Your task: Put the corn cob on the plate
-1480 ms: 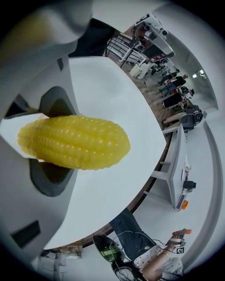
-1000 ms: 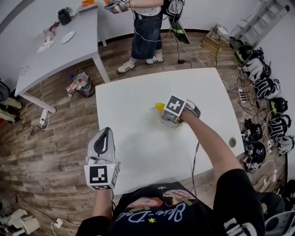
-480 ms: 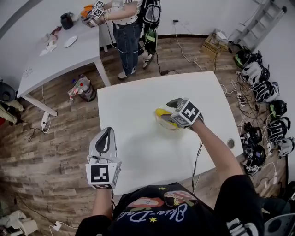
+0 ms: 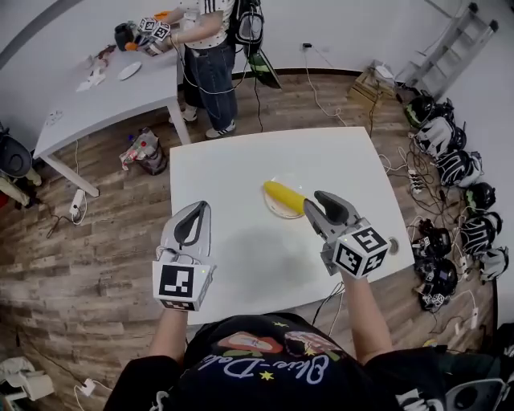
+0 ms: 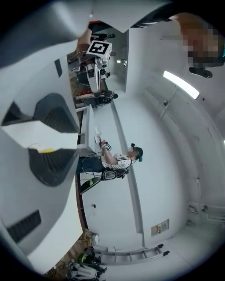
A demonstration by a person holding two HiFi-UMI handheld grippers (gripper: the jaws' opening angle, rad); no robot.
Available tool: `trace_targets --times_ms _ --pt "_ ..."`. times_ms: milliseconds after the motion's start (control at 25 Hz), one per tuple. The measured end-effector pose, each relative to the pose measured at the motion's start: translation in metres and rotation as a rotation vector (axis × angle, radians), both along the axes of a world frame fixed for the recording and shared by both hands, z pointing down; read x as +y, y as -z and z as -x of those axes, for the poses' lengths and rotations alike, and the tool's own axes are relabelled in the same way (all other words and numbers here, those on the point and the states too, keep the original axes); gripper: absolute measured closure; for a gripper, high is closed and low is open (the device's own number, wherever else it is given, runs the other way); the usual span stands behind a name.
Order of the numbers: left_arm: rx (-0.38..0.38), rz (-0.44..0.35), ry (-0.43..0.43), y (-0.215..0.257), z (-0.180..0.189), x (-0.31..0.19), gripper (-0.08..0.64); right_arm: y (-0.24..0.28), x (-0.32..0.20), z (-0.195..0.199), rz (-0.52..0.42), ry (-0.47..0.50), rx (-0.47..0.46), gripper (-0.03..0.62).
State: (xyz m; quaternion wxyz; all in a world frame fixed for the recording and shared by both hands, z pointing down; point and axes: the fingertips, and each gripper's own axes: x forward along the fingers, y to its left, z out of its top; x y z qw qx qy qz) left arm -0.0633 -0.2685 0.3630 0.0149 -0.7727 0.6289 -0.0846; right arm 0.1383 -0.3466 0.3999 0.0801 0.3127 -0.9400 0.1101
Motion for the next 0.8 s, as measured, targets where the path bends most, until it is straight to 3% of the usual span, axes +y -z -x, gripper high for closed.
trace_targets --times_ms 40,120,240,800 --pt "-0.001 -0.004 -0.01 0.002 -0.003 0.001 0.566 0.004 0.01 -0.003 -0.003 -0.014 -0.03 0.521" --pt "-0.003 -0.004 -0.023 0.002 -0.007 0.003 0.566 0.012 0.026 -0.006 -0.01 -0.038 -0.098 0.546" --pt "-0.008 0.002 -0.034 0.001 -0.012 0.006 0.566 0.015 0.039 -0.012 -0.012 -0.067 -0.139 0.557" --pt "-0.015 0.001 -0.015 0.004 -0.011 0.015 0.566 0.02 0.041 -0.017 -0.019 -0.07 -0.118 0.571"
